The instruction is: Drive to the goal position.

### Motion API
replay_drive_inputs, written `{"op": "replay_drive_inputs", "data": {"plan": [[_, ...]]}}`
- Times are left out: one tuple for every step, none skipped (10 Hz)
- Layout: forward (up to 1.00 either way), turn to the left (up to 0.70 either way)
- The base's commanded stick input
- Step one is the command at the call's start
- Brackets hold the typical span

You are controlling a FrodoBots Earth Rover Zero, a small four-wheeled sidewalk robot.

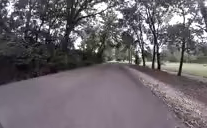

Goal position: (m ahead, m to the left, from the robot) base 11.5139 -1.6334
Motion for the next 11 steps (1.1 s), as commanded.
{"op": "replay_drive_inputs", "data": {"plan": [[1.0, 0.01], [1.0, 0.0], [1.0, -0.01], [1.0, -0.02], [1.0, -0.03], [1.0, -0.04], [1.0, -0.05], [1.0, -0.05], [1.0, -0.06], [1.0, -0.07], [1.0, -0.08]]}}
